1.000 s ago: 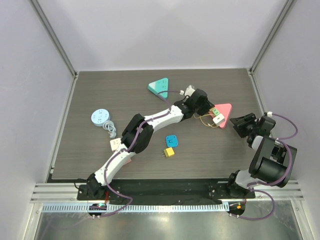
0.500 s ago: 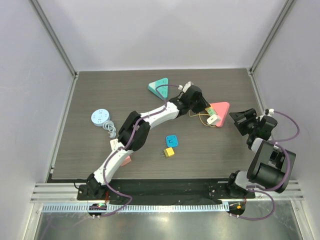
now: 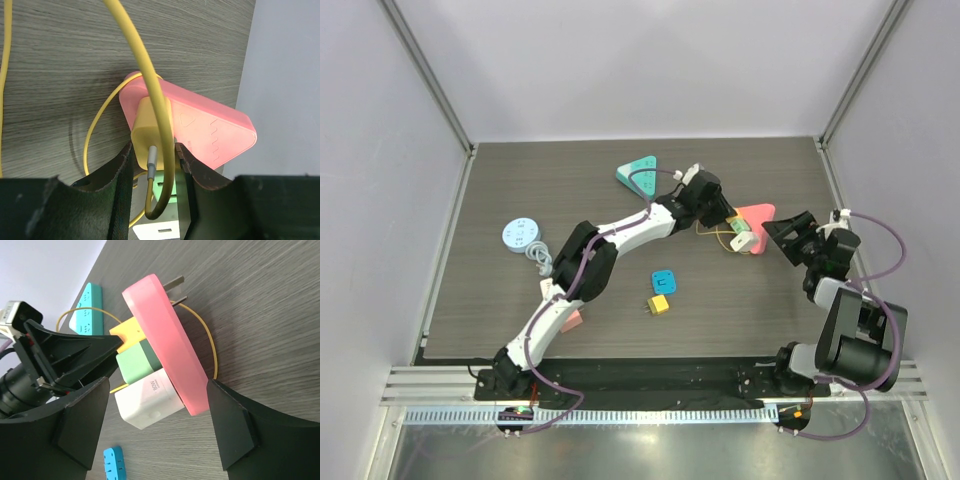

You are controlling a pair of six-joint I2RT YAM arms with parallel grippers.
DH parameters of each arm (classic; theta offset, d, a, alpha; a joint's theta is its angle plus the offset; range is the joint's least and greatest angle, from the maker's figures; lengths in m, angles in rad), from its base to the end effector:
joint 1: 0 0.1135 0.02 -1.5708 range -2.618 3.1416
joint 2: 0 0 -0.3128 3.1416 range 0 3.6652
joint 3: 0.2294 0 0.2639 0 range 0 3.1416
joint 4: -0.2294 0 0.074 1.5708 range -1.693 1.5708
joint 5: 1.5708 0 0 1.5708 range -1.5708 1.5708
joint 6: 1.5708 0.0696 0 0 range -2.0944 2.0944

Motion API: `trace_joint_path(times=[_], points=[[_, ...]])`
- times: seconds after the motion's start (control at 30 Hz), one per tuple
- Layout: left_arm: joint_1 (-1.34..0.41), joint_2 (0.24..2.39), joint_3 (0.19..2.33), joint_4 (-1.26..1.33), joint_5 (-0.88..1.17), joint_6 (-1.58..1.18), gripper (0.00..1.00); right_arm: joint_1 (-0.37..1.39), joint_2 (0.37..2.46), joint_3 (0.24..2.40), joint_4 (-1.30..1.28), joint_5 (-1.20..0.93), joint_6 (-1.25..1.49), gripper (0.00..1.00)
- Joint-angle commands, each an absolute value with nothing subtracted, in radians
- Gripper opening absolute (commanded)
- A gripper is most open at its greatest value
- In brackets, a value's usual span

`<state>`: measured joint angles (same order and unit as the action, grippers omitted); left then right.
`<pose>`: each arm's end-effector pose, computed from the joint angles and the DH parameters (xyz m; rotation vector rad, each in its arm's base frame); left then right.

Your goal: Pull the plug off the socket

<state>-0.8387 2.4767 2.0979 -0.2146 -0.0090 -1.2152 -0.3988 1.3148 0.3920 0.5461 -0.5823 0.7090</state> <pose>0.4324 -0.4802 0.1869 -0.4564 2.3649 -1.0903 0.2606 -0.0683 0.1988 0.6772 1.8384 0.7700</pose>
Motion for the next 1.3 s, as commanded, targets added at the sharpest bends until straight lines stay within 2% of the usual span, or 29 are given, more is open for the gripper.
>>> trace_joint_path(times=[0.0,0.07,0.5,1.27], points=[[-0.822,2.416,2.082,-0.275,-0.034,-1.132,0.00,-0.368,1.356,0.443,0.611,-0.571,0.675,0.83],[-0.822,2.416,2.082,-0.275,-0.034,-1.131,0.00,-0.356,1.367,0.459,0.604,-0.552,0.663,0.78],[-0.824,2.422,2.074,-0.259,-0.006,-1.134,0.00,-0.282,1.473,0.535,0.595,-0.442,0.637,0.62],[-0.827,2.422,2.066,-0.226,0.061,-1.140,0.00,-0.213,1.568,0.594,0.549,-0.417,0.614,0.58]])
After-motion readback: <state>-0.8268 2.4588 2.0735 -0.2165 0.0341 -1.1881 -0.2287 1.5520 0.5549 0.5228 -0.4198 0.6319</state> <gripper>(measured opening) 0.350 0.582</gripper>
